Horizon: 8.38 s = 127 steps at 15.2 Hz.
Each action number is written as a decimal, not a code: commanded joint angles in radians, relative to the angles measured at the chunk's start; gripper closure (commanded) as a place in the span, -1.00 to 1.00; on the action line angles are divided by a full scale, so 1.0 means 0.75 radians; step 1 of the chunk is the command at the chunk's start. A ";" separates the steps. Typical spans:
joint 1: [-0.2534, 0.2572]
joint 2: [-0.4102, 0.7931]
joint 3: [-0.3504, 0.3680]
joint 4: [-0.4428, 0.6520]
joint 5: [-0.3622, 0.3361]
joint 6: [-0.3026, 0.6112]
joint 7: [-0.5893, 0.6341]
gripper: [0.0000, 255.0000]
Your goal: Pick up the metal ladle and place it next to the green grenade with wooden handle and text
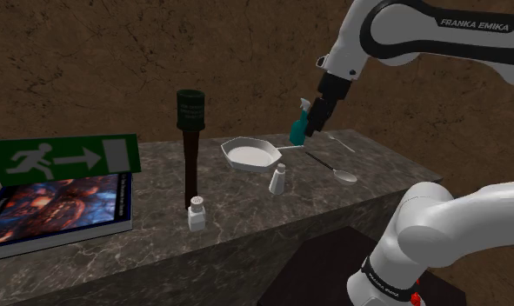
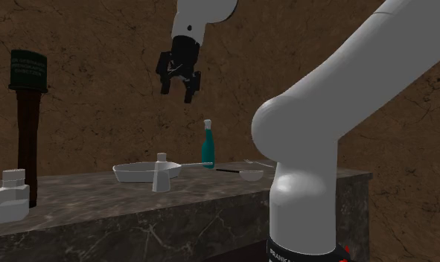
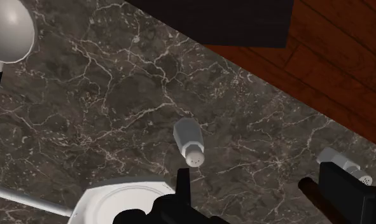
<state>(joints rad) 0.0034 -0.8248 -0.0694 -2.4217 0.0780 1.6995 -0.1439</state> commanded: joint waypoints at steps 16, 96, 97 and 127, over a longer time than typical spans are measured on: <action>-0.238 0.271 -0.300 -0.163 -0.165 0.439 -0.100 -1.00; -0.375 0.563 -0.530 0.334 -0.182 0.254 -0.136 1.00; -0.374 0.562 -0.528 0.351 -0.181 0.237 -0.135 1.00; -0.338 0.693 -0.520 1.012 -0.122 -0.302 -0.130 1.00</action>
<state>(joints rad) -0.2511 -0.3111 -0.4590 -1.6842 -0.0162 1.4892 -0.2409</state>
